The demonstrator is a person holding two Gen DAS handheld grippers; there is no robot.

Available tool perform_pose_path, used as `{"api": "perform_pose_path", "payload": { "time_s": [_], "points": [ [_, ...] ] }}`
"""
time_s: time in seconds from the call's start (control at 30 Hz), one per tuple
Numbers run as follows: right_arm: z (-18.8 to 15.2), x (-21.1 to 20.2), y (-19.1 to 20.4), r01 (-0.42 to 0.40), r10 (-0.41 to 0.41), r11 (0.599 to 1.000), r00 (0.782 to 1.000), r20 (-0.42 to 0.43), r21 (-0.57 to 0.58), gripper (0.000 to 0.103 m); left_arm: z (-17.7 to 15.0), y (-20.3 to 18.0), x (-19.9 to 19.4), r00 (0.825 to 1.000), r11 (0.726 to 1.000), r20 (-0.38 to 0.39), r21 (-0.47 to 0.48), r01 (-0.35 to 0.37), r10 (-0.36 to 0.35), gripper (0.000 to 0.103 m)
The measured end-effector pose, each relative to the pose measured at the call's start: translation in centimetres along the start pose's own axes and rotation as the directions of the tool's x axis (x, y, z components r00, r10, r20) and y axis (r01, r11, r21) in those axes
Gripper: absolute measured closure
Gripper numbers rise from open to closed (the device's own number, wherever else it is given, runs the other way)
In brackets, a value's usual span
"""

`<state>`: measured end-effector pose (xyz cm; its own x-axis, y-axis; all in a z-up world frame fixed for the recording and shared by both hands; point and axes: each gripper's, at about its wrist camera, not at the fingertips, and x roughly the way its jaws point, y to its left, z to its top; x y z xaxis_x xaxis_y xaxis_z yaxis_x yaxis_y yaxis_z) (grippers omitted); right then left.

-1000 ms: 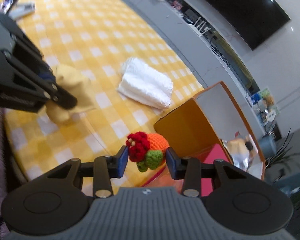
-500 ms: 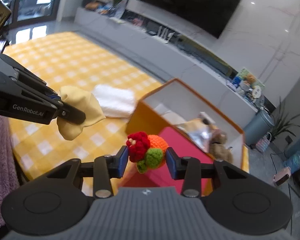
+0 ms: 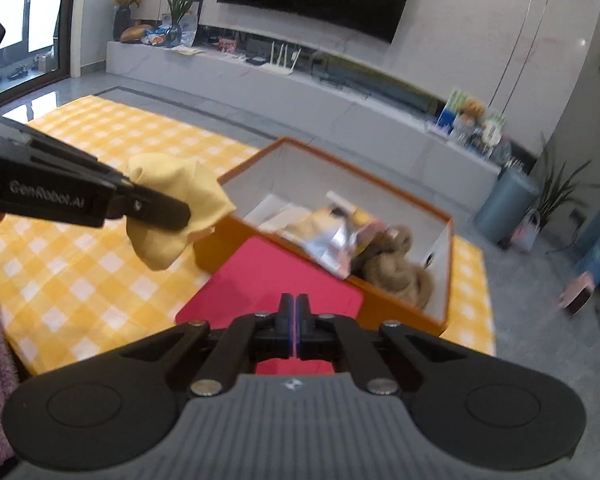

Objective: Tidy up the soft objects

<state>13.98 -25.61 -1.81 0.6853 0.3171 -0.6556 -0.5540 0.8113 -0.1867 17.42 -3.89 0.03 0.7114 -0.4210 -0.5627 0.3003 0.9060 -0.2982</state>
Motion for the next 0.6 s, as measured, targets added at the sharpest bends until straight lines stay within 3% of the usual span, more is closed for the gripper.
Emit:
{"api": "perform_pose_path", "payload": {
  "time_s": [0.1, 0.23, 0.37, 0.43, 0.57, 0.6],
  "points": [
    [-1.7, 1.0, 0.0, 0.002, -0.001, 0.999, 1.0, -0.03, 0.041, 0.103, -1.6, 0.4, -0.1, 0.999, 1.0, -0.037, 0.006, -0.004, 0.004, 0.095],
    [-4.2, 1.0, -2.8, 0.032, -0.021, 0.983, 0.998, -0.063, 0.18, 0.096, -3.7, 1.0, -0.2, 0.997, 1.0, -0.075, -0.01, -0.021, 0.02, 0.095],
    [-7.0, 0.2, -5.3, 0.059, -0.031, 0.954, 0.994, -0.1, 0.293, 0.068, -5.2, 1.3, 0.3, 0.992, 0.999, -0.123, -0.032, -0.021, 0.017, 0.095],
    [-8.3, 0.5, -5.8, 0.088, -0.047, 0.952, 0.988, -0.145, 0.292, 0.067, -5.8, 1.2, 0.5, 0.989, 0.999, -0.145, -0.032, -0.017, 0.012, 0.095],
    [-11.2, 1.8, -8.0, 0.222, -0.156, 0.943, 0.953, -0.26, 0.248, 0.046, -6.6, 0.8, 0.5, 0.986, 1.0, -0.167, -0.025, -0.014, 0.01, 0.095],
    [-12.1, 2.2, -9.3, 0.231, -0.149, 0.934, 0.945, -0.291, 0.271, 0.042, -7.0, 0.8, 0.4, 0.985, 0.999, -0.17, -0.028, -0.016, 0.011, 0.095]
  ]
}}
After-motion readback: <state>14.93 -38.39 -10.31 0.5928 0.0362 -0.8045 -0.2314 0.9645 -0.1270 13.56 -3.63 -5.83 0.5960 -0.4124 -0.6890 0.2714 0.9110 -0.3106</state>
